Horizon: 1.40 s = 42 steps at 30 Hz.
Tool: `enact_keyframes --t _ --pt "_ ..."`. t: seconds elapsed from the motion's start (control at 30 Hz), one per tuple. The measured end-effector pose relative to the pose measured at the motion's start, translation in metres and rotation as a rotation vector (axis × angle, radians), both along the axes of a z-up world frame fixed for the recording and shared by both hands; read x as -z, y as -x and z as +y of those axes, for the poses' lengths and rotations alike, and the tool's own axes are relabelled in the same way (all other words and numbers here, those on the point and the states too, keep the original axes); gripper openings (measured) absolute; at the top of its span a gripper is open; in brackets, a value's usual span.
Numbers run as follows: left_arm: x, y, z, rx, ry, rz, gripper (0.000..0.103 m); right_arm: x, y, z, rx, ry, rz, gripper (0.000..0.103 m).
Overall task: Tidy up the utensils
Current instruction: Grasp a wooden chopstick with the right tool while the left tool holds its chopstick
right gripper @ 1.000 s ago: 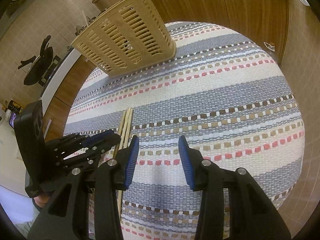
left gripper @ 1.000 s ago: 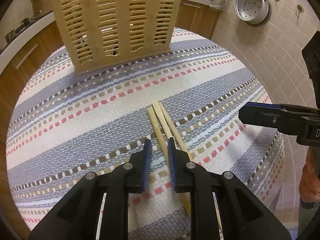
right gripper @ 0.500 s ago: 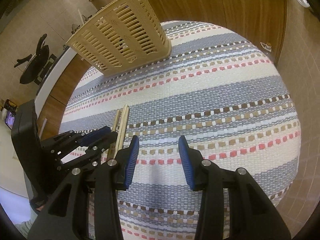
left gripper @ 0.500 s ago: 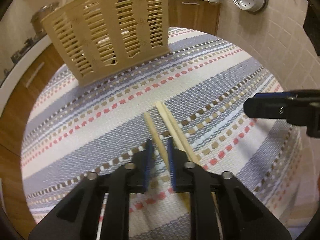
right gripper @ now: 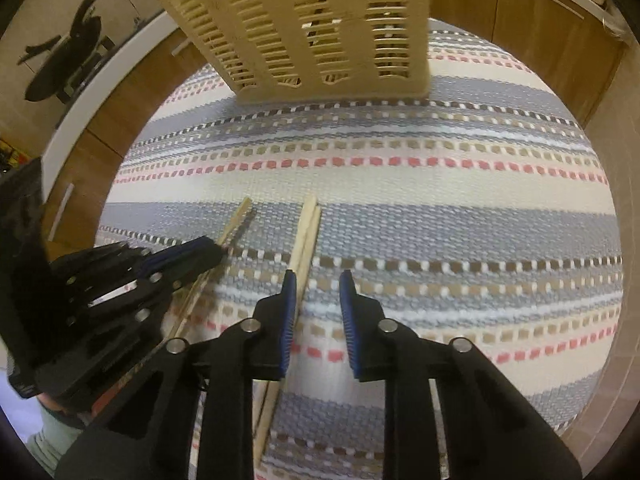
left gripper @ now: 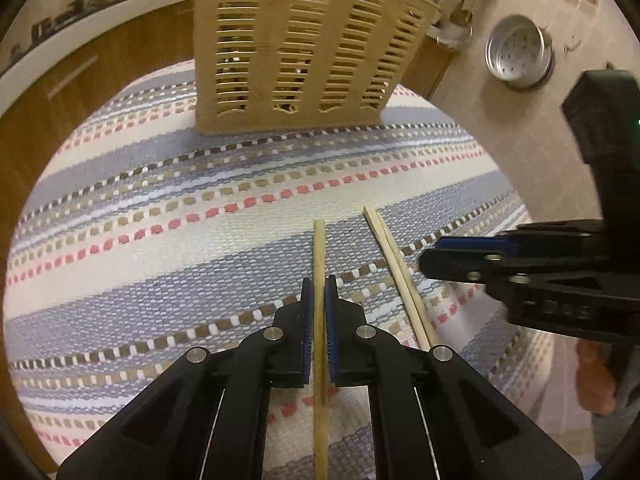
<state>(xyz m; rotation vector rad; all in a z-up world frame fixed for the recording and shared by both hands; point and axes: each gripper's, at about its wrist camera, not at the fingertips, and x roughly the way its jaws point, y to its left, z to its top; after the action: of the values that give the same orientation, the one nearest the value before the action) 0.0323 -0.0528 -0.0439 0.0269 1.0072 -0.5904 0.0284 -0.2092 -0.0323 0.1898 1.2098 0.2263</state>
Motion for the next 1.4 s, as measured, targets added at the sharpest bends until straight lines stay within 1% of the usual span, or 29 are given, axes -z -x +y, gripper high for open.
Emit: enact_keyframes --t 0.13,0.2,0.27,0.43,0.53,0.63,0.67,0.73,0.83,0.9,0.97,1.0,1.03,1.1,1.17,1.23,1.27,1.33,1.37,1.4 --pt "0.001 -0.006 0.012 -0.024 0.058 0.041 0.004 0.008 -0.009 0.005 0.012 0.0 0.03 0.013" --pt "0.001 -0.009 0.018 -0.042 0.073 0.051 0.004 0.007 -0.01 0.008 0.013 0.032 0.026 0.011" --pt "0.0 -0.01 0.024 -0.059 0.082 0.053 0.004 0.007 -0.01 0.01 0.007 0.058 0.031 0.01" --pt "0.001 -0.015 0.034 -0.082 0.107 0.06 0.004 0.008 -0.01 0.015 0.0 0.082 0.043 0.01" --pt "0.0 -0.017 0.04 -0.114 0.115 0.06 0.004 0.01 -0.015 0.034 -0.008 0.144 0.049 0.01" --pt "0.001 -0.019 0.047 -0.157 0.135 0.069 0.004 0.011 -0.016 0.059 -0.047 0.265 0.036 0.01" --pt "0.003 -0.019 0.049 -0.176 0.142 0.079 0.004 0.011 -0.016 0.066 -0.073 0.299 0.027 0.008" --pt "0.007 -0.02 0.05 -0.208 0.144 0.091 0.004 0.012 -0.015 0.067 -0.083 0.296 0.022 0.004" --pt "0.008 -0.021 0.058 -0.237 0.145 0.085 0.005 0.009 -0.013 0.051 -0.044 0.293 0.011 0.003" --pt "0.009 -0.023 0.064 -0.244 0.15 0.095 0.005 0.009 -0.016 0.034 -0.006 0.262 0.027 0.003" --pt "0.01 -0.027 0.068 -0.239 0.156 0.118 0.005 0.011 -0.018 0.023 0.002 0.256 0.045 0.003" --pt "0.01 -0.029 0.069 -0.224 0.156 0.137 0.008 0.012 -0.019 0.021 -0.002 0.245 0.049 0.003" --pt "0.01 -0.029 0.068 -0.212 0.15 0.141 0.01 0.012 -0.019 0.02 -0.005 0.24 0.052 0.003" --pt "0.007 -0.03 0.064 -0.17 0.121 0.151 0.019 0.012 -0.02 0.023 -0.021 0.252 0.063 0.004" --pt "0.005 -0.032 0.058 -0.131 0.08 0.168 0.022 0.014 -0.021 0.019 -0.032 0.253 0.079 0.004" --pt "0.003 -0.036 0.051 -0.097 0.025 0.178 0.022 0.015 -0.022 0.021 -0.054 0.257 0.095 0.004" --pt "0.002 -0.037 0.047 -0.084 0.002 0.181 0.022 0.014 -0.023 0.015 -0.063 0.258 0.102 0.004" --pt "0.0 -0.039 0.036 -0.043 -0.073 0.184 0.022 0.015 -0.02 0.019 -0.09 0.266 0.127 0.004" --pt "-0.001 -0.039 0.029 -0.019 -0.124 0.183 0.022 0.015 -0.017 0.022 -0.1 0.278 0.126 0.004" --pt "-0.002 -0.04 0.025 -0.003 -0.157 0.182 0.022 0.015 -0.016 0.025 -0.111 0.298 0.122 0.004"
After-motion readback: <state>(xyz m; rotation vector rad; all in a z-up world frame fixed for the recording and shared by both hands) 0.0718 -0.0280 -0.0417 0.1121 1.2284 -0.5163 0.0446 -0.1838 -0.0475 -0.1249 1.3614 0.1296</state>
